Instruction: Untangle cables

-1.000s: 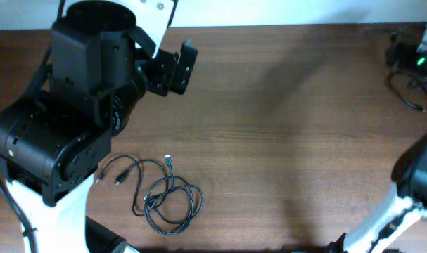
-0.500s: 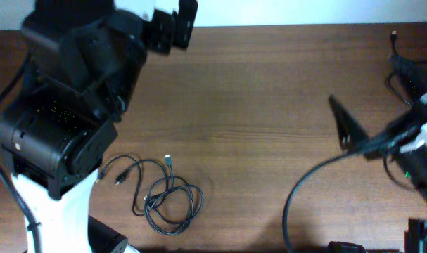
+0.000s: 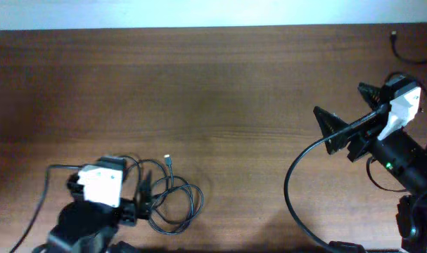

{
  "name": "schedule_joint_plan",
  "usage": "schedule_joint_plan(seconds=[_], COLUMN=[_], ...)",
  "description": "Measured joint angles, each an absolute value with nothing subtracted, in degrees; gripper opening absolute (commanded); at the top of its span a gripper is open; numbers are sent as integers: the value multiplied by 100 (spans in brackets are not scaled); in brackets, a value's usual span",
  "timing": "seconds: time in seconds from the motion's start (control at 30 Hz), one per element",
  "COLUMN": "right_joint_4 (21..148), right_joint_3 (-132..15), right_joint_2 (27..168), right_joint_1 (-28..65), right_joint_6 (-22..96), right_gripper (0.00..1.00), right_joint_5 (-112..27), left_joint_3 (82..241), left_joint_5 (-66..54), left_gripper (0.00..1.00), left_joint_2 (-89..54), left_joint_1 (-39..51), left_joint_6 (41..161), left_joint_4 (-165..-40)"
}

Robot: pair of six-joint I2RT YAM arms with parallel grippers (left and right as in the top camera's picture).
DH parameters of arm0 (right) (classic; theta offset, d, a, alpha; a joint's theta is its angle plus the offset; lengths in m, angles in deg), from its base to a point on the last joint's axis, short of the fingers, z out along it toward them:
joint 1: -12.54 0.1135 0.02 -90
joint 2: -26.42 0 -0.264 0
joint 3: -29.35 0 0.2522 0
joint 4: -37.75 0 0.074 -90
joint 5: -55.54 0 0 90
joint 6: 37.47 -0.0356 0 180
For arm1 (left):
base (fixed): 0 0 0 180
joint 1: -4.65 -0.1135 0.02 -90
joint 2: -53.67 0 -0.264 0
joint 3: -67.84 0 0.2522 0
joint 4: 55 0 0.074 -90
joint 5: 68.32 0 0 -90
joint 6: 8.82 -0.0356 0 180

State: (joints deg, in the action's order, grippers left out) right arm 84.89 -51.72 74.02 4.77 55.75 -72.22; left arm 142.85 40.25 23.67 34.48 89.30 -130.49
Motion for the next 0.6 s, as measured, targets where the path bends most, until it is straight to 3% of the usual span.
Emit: schedule_joint_plan(seconds=[0.07, 0.17, 0.2, 0.23, 0.37, 0.6], right_joint_4=[8673, 8929, 8966, 9051, 9222, 9257], right_joint_3=[-5172, -5174, -5174, -5174, -5174, -5174], right_joint_2=[7402, 7474, 7522, 7611, 7904, 7913], right_joint_1=[477, 477, 477, 477, 475, 475], right_joint_6=[5568, 5606, 5619, 5625, 5623, 5700], right_gripper=[99, 99, 99, 99, 99, 99], right_joint_5=[-7253, -7275, -7279, -7290, -7292, -7294], left_joint_3=[13540, 12567, 12189, 11977, 11787, 11780], left_joint_5=[3319, 2477, 2206, 2099, 1988, 1778], left_gripper=[99, 96, 88, 85, 89, 89], left_joint_2=[2209, 1757, 1481, 1250, 231, -219], left_joint_1=[3445, 3448, 3448, 3448, 3448, 3448], left_joint_6=[9190, 9491, 9489, 9450, 8965, 8868], left_joint_4=[-12518, -11764, -11738, -11733, -11552, -11386])
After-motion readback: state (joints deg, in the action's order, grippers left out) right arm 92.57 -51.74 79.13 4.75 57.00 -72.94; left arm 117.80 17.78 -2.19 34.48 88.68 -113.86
